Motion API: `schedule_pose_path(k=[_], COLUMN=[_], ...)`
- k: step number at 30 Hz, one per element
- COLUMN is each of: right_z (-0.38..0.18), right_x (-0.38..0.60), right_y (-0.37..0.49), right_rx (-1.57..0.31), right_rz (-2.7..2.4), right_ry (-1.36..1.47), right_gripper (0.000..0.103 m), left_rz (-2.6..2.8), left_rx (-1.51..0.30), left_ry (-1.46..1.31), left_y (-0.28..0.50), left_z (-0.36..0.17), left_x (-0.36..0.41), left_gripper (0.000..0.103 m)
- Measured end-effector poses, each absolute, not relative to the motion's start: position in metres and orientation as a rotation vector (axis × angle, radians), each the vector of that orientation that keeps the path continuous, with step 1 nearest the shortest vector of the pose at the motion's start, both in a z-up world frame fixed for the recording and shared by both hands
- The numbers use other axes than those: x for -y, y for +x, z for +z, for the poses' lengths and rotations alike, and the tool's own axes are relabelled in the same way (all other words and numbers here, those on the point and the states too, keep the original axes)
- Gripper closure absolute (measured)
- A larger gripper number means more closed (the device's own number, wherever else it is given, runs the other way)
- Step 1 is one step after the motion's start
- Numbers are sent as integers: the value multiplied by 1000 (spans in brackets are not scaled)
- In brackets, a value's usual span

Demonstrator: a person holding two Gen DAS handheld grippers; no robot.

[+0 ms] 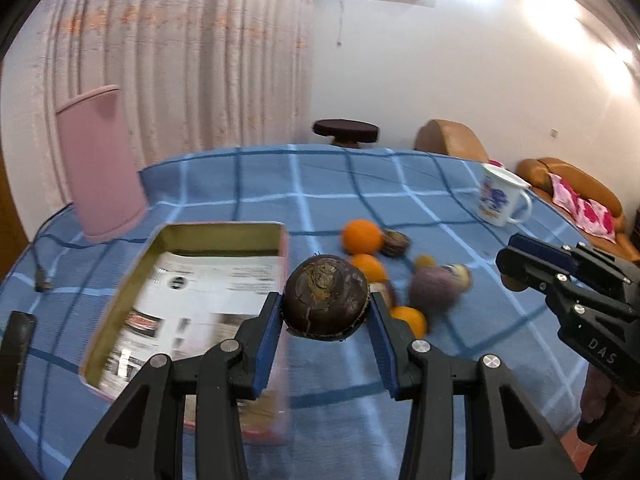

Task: Organize fruits
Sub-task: 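Carry the dark brown fruit in left tool over the pink tin while right tool follows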

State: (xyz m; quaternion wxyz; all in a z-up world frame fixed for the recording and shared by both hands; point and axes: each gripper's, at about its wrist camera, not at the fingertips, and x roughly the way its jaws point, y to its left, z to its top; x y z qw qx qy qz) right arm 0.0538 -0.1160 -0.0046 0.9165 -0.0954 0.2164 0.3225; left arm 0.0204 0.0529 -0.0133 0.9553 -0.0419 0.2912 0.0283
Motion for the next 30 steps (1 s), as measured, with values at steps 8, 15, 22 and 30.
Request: schedule_pose_path(k=[8,15,22,30], right_z=[12,11,-4,-14], right_x=[60,11,-22,-41], right_y=[69,77,85,90], right_rx=[-430,-433,-466,-488], right_rz=[764,826,867,884], right_ry=[-219,-261,-280,-290], right_gripper=[77,77,77,77], left_rz=[147,217,246,249], left_rx=[-599,-605,-626,-641], left_ry=[-105,-127,-134,-142], left_y=[18,21,25,32], left_z=[-16,-19,-27,-32], left_x=[-100,-137,-156,-167], left_gripper=[58,58,58,58])
